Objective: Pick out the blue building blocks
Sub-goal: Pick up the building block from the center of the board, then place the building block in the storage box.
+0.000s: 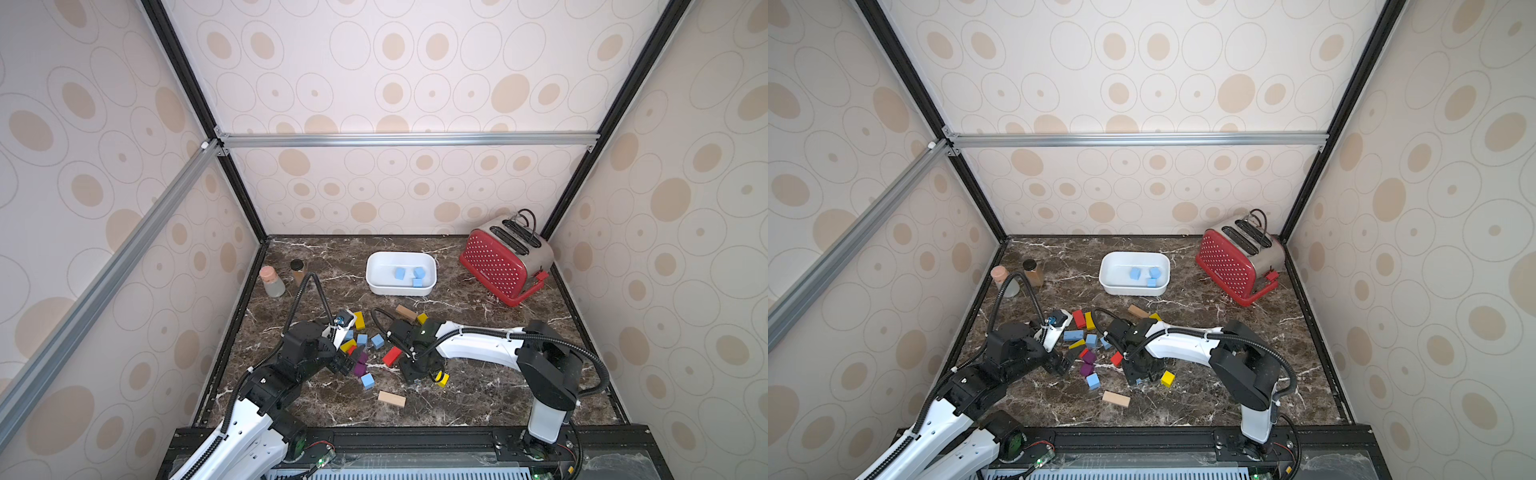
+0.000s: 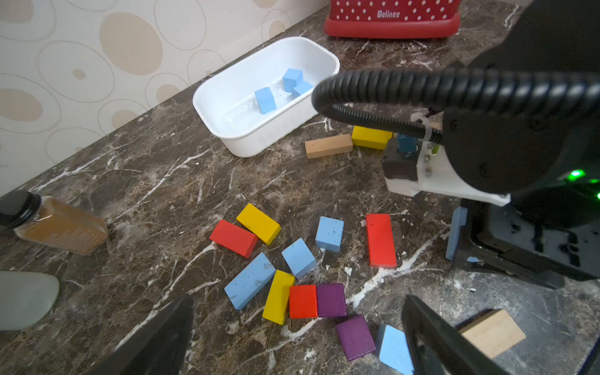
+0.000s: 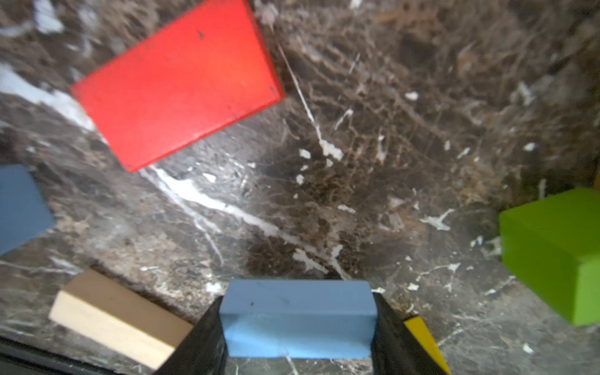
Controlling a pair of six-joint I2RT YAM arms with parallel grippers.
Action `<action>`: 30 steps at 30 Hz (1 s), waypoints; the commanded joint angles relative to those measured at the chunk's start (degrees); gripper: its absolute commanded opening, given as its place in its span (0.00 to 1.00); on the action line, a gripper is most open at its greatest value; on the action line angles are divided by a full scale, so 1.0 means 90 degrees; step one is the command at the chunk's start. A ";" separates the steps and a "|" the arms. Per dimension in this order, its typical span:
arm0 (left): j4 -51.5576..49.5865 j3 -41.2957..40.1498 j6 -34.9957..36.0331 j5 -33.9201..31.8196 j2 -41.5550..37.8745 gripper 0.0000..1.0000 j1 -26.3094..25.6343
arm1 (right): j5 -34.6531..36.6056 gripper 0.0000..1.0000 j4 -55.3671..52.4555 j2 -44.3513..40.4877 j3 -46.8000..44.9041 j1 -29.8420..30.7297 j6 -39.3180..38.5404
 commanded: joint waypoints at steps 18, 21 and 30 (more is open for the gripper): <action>0.0059 0.1070 0.0140 -0.0501 0.0294 1.00 -0.0019 | 0.0039 0.00 -0.0522 -0.0460 0.1692 -0.0777 -0.1298; 0.0090 0.1120 0.0174 -0.0552 0.0320 0.99 -0.0010 | 0.0028 0.00 -0.0612 -0.0428 0.1969 -0.0924 -0.1557; 0.0293 0.1358 0.0184 -0.0808 0.0679 0.99 0.0224 | -0.0056 0.00 -0.0630 -0.0142 0.2766 -0.1448 -0.1959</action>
